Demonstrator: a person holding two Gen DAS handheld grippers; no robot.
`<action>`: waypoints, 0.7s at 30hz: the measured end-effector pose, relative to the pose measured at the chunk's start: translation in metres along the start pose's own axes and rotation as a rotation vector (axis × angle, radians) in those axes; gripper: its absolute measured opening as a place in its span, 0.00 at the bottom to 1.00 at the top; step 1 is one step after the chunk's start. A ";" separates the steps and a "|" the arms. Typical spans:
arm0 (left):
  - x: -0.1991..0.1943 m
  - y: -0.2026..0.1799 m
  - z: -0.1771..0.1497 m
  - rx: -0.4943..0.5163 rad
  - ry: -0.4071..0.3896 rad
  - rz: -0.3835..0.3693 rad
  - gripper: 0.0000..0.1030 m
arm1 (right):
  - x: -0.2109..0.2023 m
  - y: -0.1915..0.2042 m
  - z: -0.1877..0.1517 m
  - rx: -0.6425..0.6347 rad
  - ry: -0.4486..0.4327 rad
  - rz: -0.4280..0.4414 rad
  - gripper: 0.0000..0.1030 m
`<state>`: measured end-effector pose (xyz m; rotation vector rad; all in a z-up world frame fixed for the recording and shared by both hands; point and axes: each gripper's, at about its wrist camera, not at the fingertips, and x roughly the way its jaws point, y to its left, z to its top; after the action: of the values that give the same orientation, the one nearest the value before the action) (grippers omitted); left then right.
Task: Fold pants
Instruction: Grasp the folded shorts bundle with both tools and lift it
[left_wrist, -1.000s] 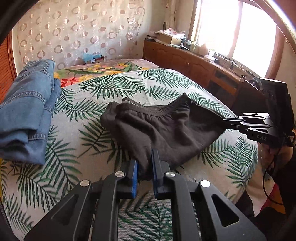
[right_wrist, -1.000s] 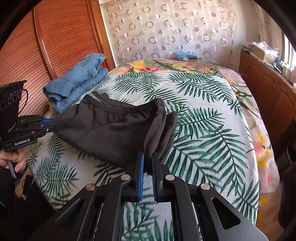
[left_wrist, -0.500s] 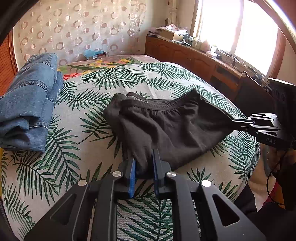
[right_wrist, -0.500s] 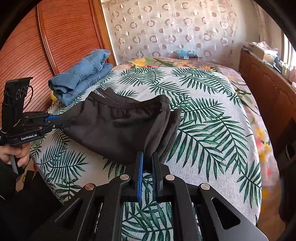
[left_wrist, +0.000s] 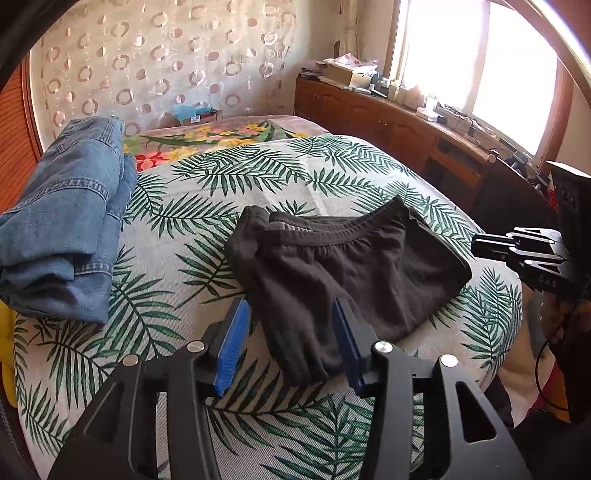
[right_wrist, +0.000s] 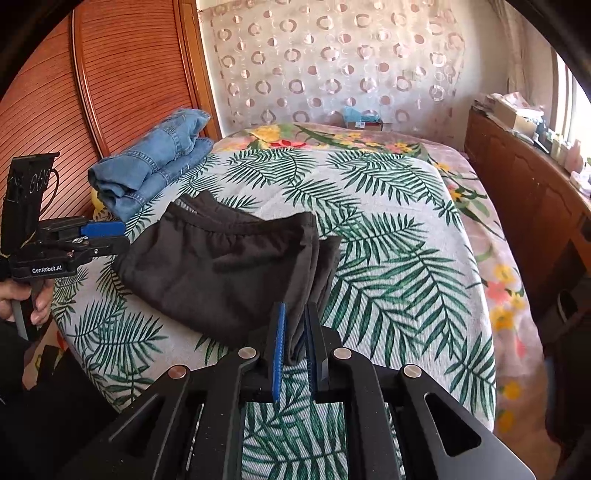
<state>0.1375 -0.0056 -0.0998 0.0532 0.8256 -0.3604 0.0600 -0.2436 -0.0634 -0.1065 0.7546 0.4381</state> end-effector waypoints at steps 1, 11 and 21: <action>0.001 0.001 0.001 -0.001 0.001 0.002 0.47 | 0.002 0.001 0.003 -0.004 -0.005 -0.007 0.13; 0.034 0.007 0.025 0.016 0.009 0.028 0.47 | 0.037 -0.001 0.028 0.012 -0.040 -0.029 0.29; 0.048 0.003 0.038 0.048 0.005 0.010 0.16 | 0.081 -0.002 0.043 0.015 0.028 -0.032 0.29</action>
<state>0.1950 -0.0234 -0.1088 0.1033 0.8213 -0.3710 0.1406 -0.2070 -0.0873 -0.1105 0.7831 0.4010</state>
